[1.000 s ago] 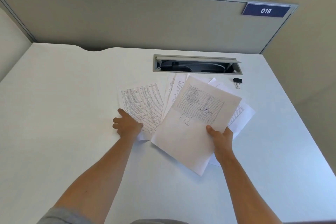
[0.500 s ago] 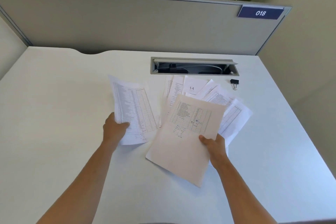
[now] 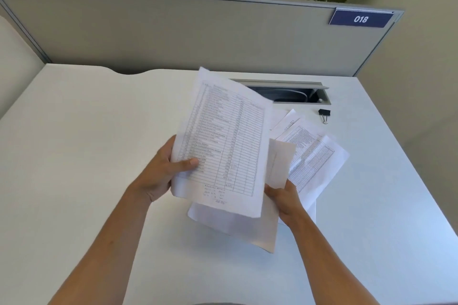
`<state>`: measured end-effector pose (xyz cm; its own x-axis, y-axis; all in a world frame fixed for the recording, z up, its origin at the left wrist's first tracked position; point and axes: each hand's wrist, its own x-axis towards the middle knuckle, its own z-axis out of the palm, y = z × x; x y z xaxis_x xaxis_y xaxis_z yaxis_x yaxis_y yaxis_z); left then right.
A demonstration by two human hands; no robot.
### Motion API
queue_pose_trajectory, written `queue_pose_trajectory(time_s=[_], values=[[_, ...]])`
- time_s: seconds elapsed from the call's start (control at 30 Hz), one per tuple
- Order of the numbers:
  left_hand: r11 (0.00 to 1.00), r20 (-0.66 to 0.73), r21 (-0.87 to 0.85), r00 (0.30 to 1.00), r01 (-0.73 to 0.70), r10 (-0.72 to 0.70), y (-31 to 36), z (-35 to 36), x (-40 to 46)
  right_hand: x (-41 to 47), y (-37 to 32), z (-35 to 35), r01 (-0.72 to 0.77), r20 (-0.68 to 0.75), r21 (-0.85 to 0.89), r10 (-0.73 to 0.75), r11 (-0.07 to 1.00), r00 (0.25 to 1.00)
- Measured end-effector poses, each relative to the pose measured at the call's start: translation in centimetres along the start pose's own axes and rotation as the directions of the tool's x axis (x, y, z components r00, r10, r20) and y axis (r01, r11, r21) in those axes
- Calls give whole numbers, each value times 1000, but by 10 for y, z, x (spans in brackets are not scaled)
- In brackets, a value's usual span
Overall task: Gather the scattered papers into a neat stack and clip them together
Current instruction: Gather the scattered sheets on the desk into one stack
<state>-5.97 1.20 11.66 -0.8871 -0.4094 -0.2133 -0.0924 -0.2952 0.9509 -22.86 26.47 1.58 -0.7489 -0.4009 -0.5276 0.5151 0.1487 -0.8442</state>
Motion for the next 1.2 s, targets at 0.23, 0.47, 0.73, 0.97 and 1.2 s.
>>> queue_pose_trajectory(time_s=[0.23,0.47,0.73,0.97,1.2], values=[[932,-11,243,961,270,-275,-43,6,-2,-8,-11,1,28,93,-5,-28,1000,995],[714,-114,610,930,343,-349,-35,8,0,-12,-20,0,55,168,-28,-50,998,985],[923,-8,57,924,381,-382,-41,8,6,-20,-26,7,108,296,-58,-87,992,951],[979,-70,193,996,68,-55,-43,27,8,-25,-42,21,67,125,-95,-55,993,991],[925,-237,306,923,-227,305,-20,37,12,-26,-67,34,496,185,-143,-469,856,863]])
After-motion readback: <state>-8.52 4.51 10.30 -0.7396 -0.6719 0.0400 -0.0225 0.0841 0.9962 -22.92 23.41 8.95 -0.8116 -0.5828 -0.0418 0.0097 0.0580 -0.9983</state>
